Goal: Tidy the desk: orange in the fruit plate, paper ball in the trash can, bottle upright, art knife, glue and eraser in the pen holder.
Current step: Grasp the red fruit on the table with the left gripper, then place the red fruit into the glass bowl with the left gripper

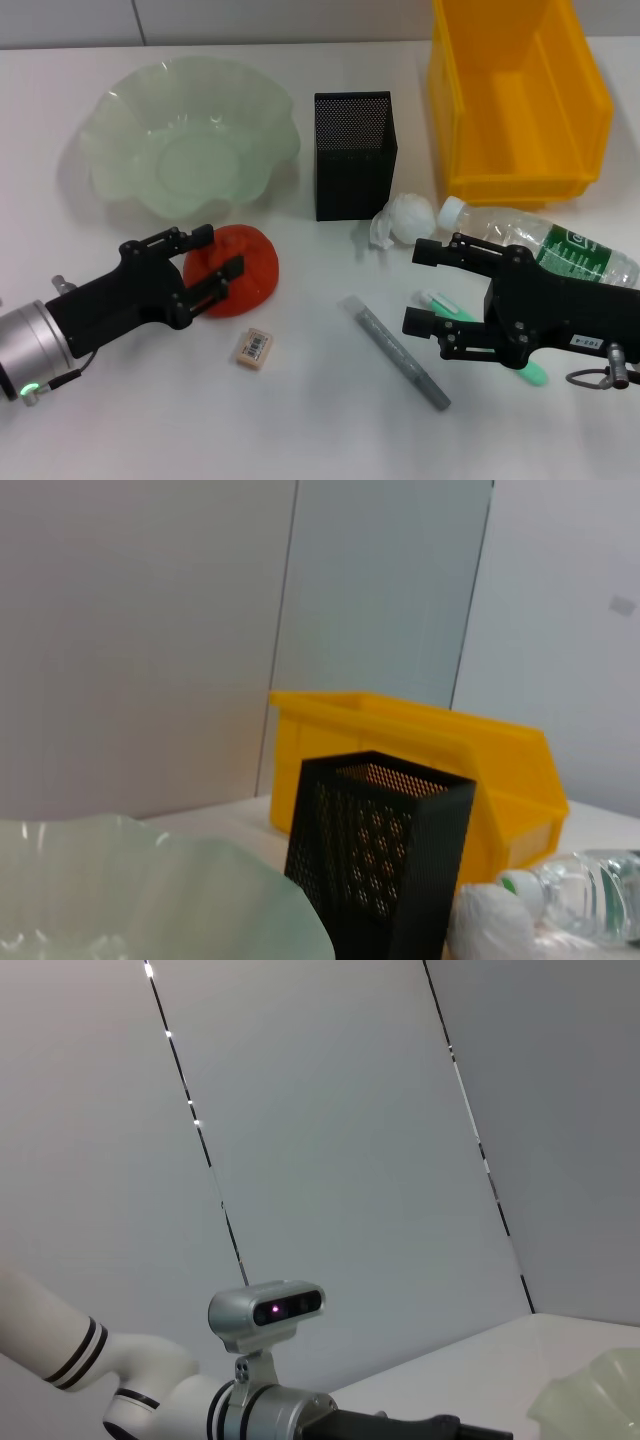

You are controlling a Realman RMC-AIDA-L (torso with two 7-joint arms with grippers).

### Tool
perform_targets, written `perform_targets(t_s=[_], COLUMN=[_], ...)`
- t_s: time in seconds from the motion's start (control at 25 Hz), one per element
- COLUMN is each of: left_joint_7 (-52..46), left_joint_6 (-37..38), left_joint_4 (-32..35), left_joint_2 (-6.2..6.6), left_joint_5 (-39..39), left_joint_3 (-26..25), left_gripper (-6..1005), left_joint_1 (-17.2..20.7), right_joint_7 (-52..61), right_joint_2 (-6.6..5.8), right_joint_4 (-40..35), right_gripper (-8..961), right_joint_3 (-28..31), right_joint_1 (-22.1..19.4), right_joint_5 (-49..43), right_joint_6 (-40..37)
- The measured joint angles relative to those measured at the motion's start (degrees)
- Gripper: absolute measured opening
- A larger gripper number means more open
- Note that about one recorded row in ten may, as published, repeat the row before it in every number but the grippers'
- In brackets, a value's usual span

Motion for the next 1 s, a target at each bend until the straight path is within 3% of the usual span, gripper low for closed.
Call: perform_targets(t_s=[0.2,0.88,1.0], left_joint_7=[0.0,0.0,0.01], left_joint_6=[-2.58,-2.82,-2.77], left_joint_4=[-0.1,-0.19,-0.19], left_joint_2=[-0.24,-0.18,-0.17], left_joint_5=[0.01,0.01,0.01], left_joint_3=[1.92,2.13,2.13], left_gripper=[557,445,209], left_joint_1=[-0.46,-0.59,-0.59], right_joint_7=[-0.08,-0.12,-0.12], right_joint_2=[0.0,0.0,0.0], right_joint_4=[0.2,0.24,0.24], right_gripper=[831,831,832], right_joint_3=[0.0,0.0,0.0], right_joint_1=[0.0,0.0,0.0], right_joint_5=[0.0,0.0,0.0], right_joint_6=[0.06,0.08,0.08])
